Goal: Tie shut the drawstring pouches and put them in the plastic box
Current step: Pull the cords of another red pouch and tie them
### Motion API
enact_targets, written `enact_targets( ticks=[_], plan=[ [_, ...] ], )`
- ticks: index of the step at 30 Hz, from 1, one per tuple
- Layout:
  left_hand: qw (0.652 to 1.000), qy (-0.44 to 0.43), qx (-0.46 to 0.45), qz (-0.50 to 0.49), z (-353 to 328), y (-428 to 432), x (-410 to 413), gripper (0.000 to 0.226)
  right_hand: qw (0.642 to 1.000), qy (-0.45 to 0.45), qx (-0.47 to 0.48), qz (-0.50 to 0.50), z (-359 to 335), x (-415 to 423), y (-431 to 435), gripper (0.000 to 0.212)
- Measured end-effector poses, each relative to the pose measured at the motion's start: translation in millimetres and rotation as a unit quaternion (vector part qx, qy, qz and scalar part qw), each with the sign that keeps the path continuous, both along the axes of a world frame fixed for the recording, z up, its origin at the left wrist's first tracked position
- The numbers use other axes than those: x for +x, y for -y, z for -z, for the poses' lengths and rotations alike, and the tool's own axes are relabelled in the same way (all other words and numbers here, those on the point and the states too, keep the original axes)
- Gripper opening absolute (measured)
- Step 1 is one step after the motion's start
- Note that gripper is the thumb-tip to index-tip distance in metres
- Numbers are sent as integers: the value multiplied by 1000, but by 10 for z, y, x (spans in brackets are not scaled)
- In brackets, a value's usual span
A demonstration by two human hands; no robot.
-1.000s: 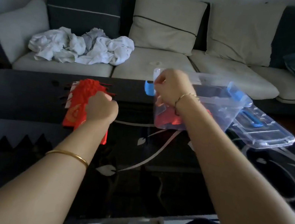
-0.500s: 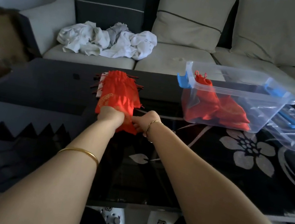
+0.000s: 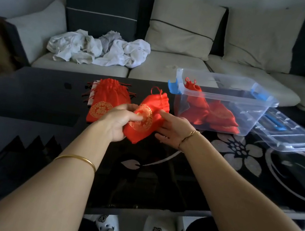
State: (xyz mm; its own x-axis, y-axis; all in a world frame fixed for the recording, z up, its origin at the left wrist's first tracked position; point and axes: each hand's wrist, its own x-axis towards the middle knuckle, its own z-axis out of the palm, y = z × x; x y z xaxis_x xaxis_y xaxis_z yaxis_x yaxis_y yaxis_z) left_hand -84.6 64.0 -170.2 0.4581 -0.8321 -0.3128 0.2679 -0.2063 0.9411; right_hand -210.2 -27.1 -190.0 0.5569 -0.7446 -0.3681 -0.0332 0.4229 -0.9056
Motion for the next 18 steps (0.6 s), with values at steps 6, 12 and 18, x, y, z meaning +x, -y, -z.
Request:
enact_targets(
  ticks=[6,12,18],
  plan=[
    [993,36,-33,111,-49,67,-183,38,934,-92,-342,42,-227,-425,16,19],
    [986,97,-97,94,-107,119,-281,28,863,-153,-478,49,-237,-616,0,23],
    [971,185,-140,59,-134,149,-325,20,855,-181,-484,50,-235,-663,64,33]
  ],
)
